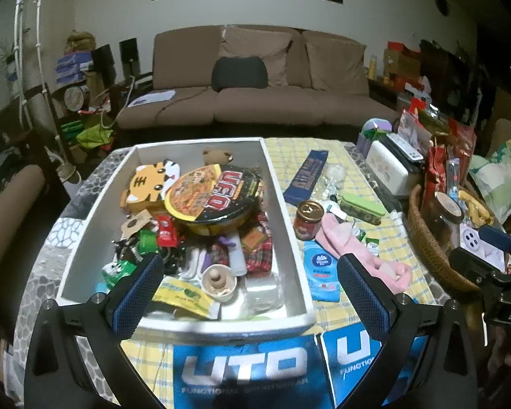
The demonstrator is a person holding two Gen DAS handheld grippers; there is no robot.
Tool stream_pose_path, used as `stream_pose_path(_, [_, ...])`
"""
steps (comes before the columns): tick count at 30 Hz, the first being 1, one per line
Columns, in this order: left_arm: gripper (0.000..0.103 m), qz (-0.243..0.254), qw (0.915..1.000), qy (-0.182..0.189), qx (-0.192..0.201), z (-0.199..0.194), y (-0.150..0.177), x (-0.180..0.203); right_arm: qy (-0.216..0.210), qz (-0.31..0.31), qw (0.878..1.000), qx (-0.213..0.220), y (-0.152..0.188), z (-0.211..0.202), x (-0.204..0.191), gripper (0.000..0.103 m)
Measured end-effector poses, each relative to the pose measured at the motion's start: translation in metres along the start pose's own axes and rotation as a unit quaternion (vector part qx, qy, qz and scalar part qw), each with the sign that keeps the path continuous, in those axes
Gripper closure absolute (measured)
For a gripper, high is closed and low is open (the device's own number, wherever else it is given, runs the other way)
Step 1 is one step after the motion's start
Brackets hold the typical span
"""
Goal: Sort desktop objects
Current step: 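Grasp the pink fabric item on the cloth with the right gripper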
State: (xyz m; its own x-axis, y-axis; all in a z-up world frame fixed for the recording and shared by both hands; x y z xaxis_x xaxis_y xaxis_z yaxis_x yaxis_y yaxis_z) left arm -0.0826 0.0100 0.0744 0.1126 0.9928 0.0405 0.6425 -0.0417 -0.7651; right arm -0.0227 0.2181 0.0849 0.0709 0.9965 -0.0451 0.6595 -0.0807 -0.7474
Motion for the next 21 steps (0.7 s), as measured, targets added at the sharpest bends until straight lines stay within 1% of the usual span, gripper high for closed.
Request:
stream_pose_path(2, [0.0, -0.003, 0.9999, 0.011, -0.012, 0.012, -0.001, 0.004, -0.004, 0.0, 1.0, -0.008, 0.001, 0.009, 0.007, 0.0])
stream_pose_path(4, [0.0, -0.011, 0.9994, 0.024, -0.024, 0.024, 0.0, 0.009, -0.02, 0.002, 1.0, -0.017, 0.001, 0.021, 0.013, 0.0])
stream_pose_path(6, [0.0, -0.015, 0.9987, 0.035, -0.033, 0.036, 0.001, 0.013, -0.029, 0.005, 0.999, -0.028, 0.001, 0.032, 0.018, 0.003])
stream_pose_path(7, [0.0, -0.014, 0.9985, 0.038, -0.038, 0.043, 0.002, 0.015, -0.033, 0.006, 0.999, -0.037, 0.002, 0.039, 0.022, 0.01])
stream_pose_path(8, [0.0, -0.013, 0.9984, 0.038, -0.04, 0.048, 0.002, 0.018, -0.037, 0.004, 0.998, -0.046, 0.003, 0.048, 0.026, 0.024])
stream_pose_path(9, [0.0, -0.011, 0.9983, 0.041, -0.041, 0.053, 0.003, 0.02, -0.039, 0.001, 0.998, -0.051, 0.004, 0.054, 0.029, 0.032])
stream_pose_path(10, [0.0, -0.008, 0.9981, 0.045, -0.042, 0.057, 0.003, 0.023, -0.042, -0.003, 0.997, -0.061, 0.006, 0.063, 0.031, 0.045])
stream_pose_path(11, [0.0, -0.007, 0.9978, 0.05, -0.043, 0.06, 0.004, 0.026, -0.046, -0.007, 0.996, -0.076, 0.01, 0.076, 0.034, 0.048])
stream_pose_path(13, [0.0, -0.004, 0.9968, 0.063, -0.048, 0.066, 0.005, 0.032, -0.053, -0.015, 0.993, -0.102, 0.018, 0.097, 0.037, 0.048])
stream_pose_path(15, [0.0, 0.005, 0.9952, 0.081, -0.055, 0.071, 0.007, 0.043, -0.046, -0.03, 0.99, -0.128, 0.031, 0.117, 0.039, 0.048])
stream_pose_path(18, [0.0, 0.032, 0.9939, 0.087, -0.059, 0.077, 0.01, 0.059, -0.048, -0.042, 0.986, -0.157, 0.049, 0.14, 0.041, 0.047])
stream_pose_path(21, [0.0, 0.037, 0.9928, 0.097, -0.06, 0.079, 0.008, 0.066, -0.057, -0.04, 0.978, -0.195, 0.07, 0.16, 0.04, 0.046])
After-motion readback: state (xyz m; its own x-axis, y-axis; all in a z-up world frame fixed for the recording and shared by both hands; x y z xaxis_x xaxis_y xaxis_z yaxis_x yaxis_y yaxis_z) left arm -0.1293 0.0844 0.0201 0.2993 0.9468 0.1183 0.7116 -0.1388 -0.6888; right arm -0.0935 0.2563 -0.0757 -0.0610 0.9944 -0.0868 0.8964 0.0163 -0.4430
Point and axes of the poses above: each gripper's, at about its wrist camera, not at the fingertips, and z roughly the way its jaws point, x to its right, y to its underside, the point moved 10 cm from there along z, roughly the way its jaws point, and after that the axes turned 1 degree about y, right-handed, at the moved point
